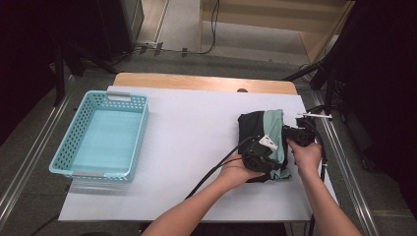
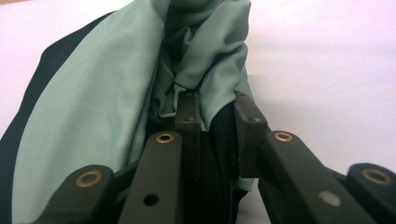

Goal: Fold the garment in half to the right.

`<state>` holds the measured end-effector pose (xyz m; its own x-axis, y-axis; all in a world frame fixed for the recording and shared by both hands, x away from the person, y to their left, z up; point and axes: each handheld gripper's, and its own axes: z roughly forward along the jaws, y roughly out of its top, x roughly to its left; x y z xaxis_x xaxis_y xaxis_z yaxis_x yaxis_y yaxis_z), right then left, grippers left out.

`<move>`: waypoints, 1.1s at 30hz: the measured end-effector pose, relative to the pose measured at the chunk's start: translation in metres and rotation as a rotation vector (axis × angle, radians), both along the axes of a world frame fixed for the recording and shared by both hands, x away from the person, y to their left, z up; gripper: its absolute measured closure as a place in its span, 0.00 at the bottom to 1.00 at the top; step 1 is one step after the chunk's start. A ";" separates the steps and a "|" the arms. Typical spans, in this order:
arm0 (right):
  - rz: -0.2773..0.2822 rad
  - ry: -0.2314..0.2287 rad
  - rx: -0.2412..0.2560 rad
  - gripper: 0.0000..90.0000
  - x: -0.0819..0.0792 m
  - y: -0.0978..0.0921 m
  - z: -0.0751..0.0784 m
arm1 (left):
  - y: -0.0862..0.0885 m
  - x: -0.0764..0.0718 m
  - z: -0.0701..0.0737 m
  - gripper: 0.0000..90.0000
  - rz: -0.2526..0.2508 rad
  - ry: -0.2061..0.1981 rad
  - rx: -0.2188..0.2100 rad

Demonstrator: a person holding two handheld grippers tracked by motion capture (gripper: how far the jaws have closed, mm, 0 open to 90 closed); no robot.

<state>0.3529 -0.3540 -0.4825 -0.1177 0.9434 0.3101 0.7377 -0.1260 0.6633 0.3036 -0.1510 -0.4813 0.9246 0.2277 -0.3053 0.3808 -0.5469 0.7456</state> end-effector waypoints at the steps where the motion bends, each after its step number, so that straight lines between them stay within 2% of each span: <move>1: -0.001 0.001 0.001 0.79 0.000 0.000 0.001 | 0.000 0.000 -0.001 0.95 0.001 0.000 0.002; 7: 0.016 -0.020 -0.014 0.74 -0.003 -0.001 0.006 | -0.002 0.003 -0.006 0.95 0.007 0.005 0.001; 9: 0.018 -0.034 -0.038 0.71 -0.004 0.000 0.007 | -0.003 0.003 -0.007 0.95 0.009 0.017 -0.003; 13: 0.022 -0.054 -0.067 0.65 -0.007 -0.001 0.011 | -0.005 0.001 -0.008 0.95 -0.005 0.017 -0.006; 18: 0.028 -0.069 -0.062 0.55 -0.011 -0.005 0.014 | -0.011 -0.002 -0.010 0.95 -0.019 0.003 0.008; 26: 0.048 -0.084 -0.068 0.46 -0.018 -0.011 0.020 | -0.013 0.004 -0.016 0.95 -0.013 0.021 0.021; 30: 0.064 -0.089 -0.063 0.45 -0.024 -0.012 0.024 | -0.012 0.005 -0.016 0.90 -0.017 0.027 0.024; 33: 0.074 -0.087 -0.067 0.45 -0.027 -0.011 0.027 | -0.011 0.005 -0.014 0.77 -0.027 0.030 0.035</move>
<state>0.3261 -0.3649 -0.4557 -0.2113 0.9495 0.2321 0.6828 -0.0265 0.7301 0.3082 -0.1616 -0.4951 0.9209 0.2140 -0.3257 0.3879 -0.5829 0.7140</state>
